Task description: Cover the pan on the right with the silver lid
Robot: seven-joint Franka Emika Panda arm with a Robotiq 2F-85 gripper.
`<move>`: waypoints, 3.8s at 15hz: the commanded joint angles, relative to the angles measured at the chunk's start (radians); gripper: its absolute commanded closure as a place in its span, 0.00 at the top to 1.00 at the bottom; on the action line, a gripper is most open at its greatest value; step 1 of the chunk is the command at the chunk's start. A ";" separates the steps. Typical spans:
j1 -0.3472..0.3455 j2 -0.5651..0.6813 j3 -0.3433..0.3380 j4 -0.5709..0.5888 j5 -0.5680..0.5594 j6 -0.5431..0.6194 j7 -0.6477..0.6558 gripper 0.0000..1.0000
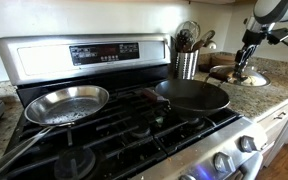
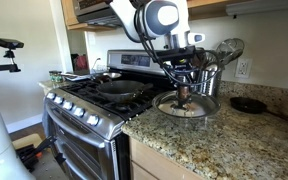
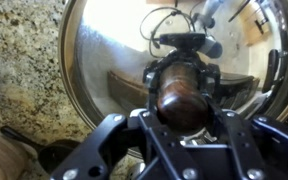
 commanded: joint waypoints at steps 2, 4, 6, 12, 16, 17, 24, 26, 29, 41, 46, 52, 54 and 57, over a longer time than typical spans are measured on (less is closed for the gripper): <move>0.021 -0.159 -0.008 -0.026 -0.032 -0.059 -0.003 0.21; 0.032 -0.203 -0.004 -0.023 -0.040 -0.069 -0.001 0.21; 0.047 -0.239 0.004 -0.021 -0.051 -0.083 0.002 0.21; 0.121 -0.281 0.052 -0.029 -0.038 -0.070 0.037 0.21; 0.187 -0.275 0.099 -0.048 -0.018 -0.061 0.055 0.21; 0.203 -0.274 0.113 -0.060 -0.019 -0.048 0.057 0.21; 0.295 -0.303 0.173 -0.107 0.028 -0.057 0.010 0.21; 0.323 -0.298 0.186 -0.118 0.056 -0.046 -0.016 0.21; 0.359 -0.277 0.200 -0.130 0.100 -0.043 -0.058 0.21; 0.400 -0.252 0.201 -0.196 0.271 -0.042 -0.263 0.21; 0.402 -0.238 0.197 -0.211 0.308 -0.021 -0.317 0.21; 0.394 -0.205 0.209 -0.215 0.316 0.035 -0.361 0.21; 0.392 -0.193 0.214 -0.216 0.310 0.056 -0.366 0.21; 0.389 -0.175 0.222 -0.219 0.304 0.076 -0.370 0.21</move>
